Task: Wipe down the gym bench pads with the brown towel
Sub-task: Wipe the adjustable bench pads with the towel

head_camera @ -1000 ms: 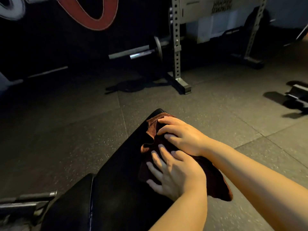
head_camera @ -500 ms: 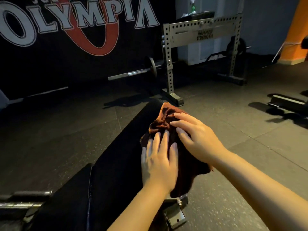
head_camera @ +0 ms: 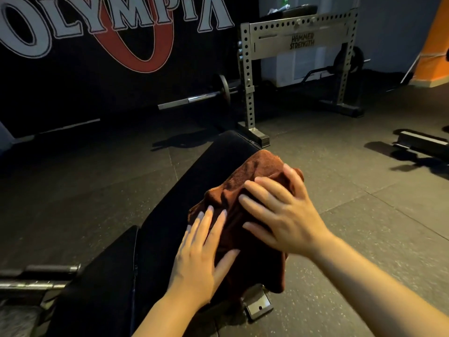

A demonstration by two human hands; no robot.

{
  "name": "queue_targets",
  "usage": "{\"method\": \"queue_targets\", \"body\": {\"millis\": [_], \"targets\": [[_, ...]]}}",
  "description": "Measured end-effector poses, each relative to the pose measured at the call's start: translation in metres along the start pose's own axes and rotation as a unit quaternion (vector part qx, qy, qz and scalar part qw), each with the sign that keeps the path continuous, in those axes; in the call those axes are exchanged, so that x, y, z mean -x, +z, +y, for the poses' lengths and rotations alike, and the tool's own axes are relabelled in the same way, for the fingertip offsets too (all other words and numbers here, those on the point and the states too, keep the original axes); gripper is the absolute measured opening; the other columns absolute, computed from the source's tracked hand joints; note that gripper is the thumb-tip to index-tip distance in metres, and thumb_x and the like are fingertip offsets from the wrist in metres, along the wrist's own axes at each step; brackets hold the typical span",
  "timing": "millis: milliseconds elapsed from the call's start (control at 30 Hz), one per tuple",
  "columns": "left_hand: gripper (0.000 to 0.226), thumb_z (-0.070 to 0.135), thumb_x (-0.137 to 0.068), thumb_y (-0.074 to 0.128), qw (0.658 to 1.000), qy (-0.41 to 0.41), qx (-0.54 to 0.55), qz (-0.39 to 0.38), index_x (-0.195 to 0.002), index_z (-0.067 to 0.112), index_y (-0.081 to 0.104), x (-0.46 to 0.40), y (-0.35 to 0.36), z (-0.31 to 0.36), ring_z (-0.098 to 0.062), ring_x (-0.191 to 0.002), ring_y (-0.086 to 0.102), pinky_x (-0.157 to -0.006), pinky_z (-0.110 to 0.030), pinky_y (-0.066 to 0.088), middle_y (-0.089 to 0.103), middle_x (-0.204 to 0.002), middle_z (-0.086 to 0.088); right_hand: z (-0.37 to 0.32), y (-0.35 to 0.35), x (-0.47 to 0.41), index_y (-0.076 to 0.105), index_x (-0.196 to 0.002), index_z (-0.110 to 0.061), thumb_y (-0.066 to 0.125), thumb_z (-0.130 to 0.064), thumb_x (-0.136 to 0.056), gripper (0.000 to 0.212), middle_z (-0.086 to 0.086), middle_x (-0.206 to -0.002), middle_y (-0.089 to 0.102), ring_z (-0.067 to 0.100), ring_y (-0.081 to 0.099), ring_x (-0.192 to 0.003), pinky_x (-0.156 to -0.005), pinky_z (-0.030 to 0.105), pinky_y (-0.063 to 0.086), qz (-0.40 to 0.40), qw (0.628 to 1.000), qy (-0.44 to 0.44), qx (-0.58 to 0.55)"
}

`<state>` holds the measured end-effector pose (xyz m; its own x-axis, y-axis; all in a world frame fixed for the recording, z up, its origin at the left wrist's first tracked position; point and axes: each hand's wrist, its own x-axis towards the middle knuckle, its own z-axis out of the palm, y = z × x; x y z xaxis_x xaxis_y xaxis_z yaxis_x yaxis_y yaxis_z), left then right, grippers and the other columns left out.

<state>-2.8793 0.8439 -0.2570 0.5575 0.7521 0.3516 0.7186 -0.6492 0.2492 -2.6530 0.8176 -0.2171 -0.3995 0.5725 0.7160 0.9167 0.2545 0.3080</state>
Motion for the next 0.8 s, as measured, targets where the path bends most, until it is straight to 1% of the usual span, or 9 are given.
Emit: {"method": "queue_targets", "body": {"millis": [133, 200, 267, 333, 400, 500, 600, 700, 800], "targets": [[0.075, 0.092, -0.069, -0.009, 0.999, -0.013, 0.008, -0.029, -0.135, 0.062, -0.03, -0.009, -0.006, -0.008, -0.007, -0.146, -0.013, -0.118, -0.032, 0.005, -0.013, -0.159, 0.015, 0.014, 0.018, -0.013, 0.07, -0.117, -0.016, 0.048, -0.057, -0.094, 0.052, 0.01, -0.125, 0.065, 0.028, 0.055, -0.123, -0.109, 0.065, 0.027, 0.023, 0.999, -0.012, -0.02], [0.077, 0.094, -0.067, -0.005, 0.999, -0.015, 0.023, -0.02, -0.132, 0.065, -0.034, -0.013, -0.006, -0.005, -0.006, -0.146, -0.014, -0.117, -0.028, -0.002, -0.015, -0.158, 0.016, 0.004, 0.023, -0.009, 0.067, -0.118, -0.013, 0.043, -0.058, -0.095, 0.056, 0.012, -0.127, 0.063, 0.029, 0.049, -0.127, -0.111, 0.069, 0.02, 0.034, 0.999, 0.017, -0.022], [0.074, 0.087, -0.075, 0.011, 0.998, -0.023, 0.059, -0.015, -0.132, 0.067, -0.03, -0.012, -0.002, -0.003, -0.007, -0.148, -0.014, -0.116, -0.027, -0.009, -0.012, -0.159, 0.015, -0.008, 0.024, -0.006, 0.06, -0.122, -0.012, 0.037, -0.06, -0.097, 0.059, 0.015, -0.131, 0.06, 0.031, 0.044, -0.131, -0.111, 0.073, 0.011, 0.02, 0.999, 0.032, 0.0], [0.074, 0.073, -0.083, 0.025, 0.997, -0.024, 0.074, -0.009, -0.142, 0.06, -0.016, -0.007, 0.004, -0.003, -0.011, -0.15, -0.005, -0.119, -0.033, -0.002, -0.001, -0.162, 0.01, -0.015, 0.022, -0.003, 0.056, -0.125, -0.011, 0.035, -0.062, -0.097, 0.061, 0.016, -0.134, 0.058, 0.033, 0.042, -0.132, -0.111, 0.074, 0.005, -0.005, 0.999, 0.029, 0.029], [0.076, 0.063, -0.088, 0.036, 0.999, -0.017, 0.047, 0.012, -0.154, 0.041, 0.005, 0.003, 0.003, -0.006, -0.017, -0.148, 0.015, -0.117, -0.041, 0.017, 0.02, -0.162, 0.001, -0.018, 0.02, -0.001, 0.059, -0.125, -0.01, 0.035, -0.063, -0.097, 0.064, 0.017, -0.135, 0.057, 0.034, 0.041, -0.133, -0.11, 0.075, 0.003, -0.025, 0.998, 0.03, 0.054], [0.071, 0.053, -0.09, 0.044, 1.0, -0.019, -0.004, 0.021, -0.152, 0.022, 0.03, 0.032, 0.003, -0.022, -0.026, -0.138, 0.043, -0.11, -0.046, 0.033, 0.043, -0.152, -0.01, -0.039, 0.022, 0.006, 0.057, -0.131, -0.009, 0.041, -0.062, -0.095, 0.066, 0.019, -0.138, 0.055, 0.036, 0.039, -0.135, -0.114, 0.07, 0.007, -0.047, 0.996, -0.028, 0.063], [0.071, 0.041, -0.082, 0.069, 0.997, -0.038, -0.05, 0.034, -0.143, 0.014, 0.044, 0.071, 0.008, -0.047, -0.03, -0.128, 0.055, -0.114, -0.046, 0.033, 0.053, -0.143, -0.014, -0.091, 0.033, 0.015, 0.046, -0.139, -0.013, 0.047, -0.061, -0.089, 0.069, 0.015, -0.14, 0.054, 0.034, 0.038, -0.134, -0.107, 0.06, 0.022, -0.094, 0.988, -0.108, 0.057], [0.083, 0.034, -0.06, 0.091, 0.99, -0.109, -0.091, 0.004, -0.133, 0.011, 0.057, 0.106, 0.008, -0.072, -0.027, -0.121, 0.062, -0.112, -0.045, 0.024, 0.06, -0.136, -0.011, -0.146, 0.049, 0.013, 0.048, -0.137, -0.018, 0.043, -0.057, -0.089, 0.063, 0.01, -0.137, 0.056, 0.03, 0.04, -0.13, -0.102, 0.052, 0.028, -0.15, 0.98, -0.131, 0.033], [0.089, 0.041, -0.056, 0.093, 0.98, -0.162, -0.115, -0.019, -0.132, 0.014, 0.056, 0.13, 0.006, -0.083, -0.023, -0.118, 0.064, -0.108, -0.05, 0.039, 0.062, -0.135, -0.008, -0.169, 0.053, 0.001, 0.053, -0.136, -0.018, 0.041, -0.056, -0.089, 0.061, 0.009, -0.136, 0.058, 0.029, 0.046, -0.127, -0.101, 0.046, 0.03, -0.181, 0.968, -0.172, 0.028]]}}
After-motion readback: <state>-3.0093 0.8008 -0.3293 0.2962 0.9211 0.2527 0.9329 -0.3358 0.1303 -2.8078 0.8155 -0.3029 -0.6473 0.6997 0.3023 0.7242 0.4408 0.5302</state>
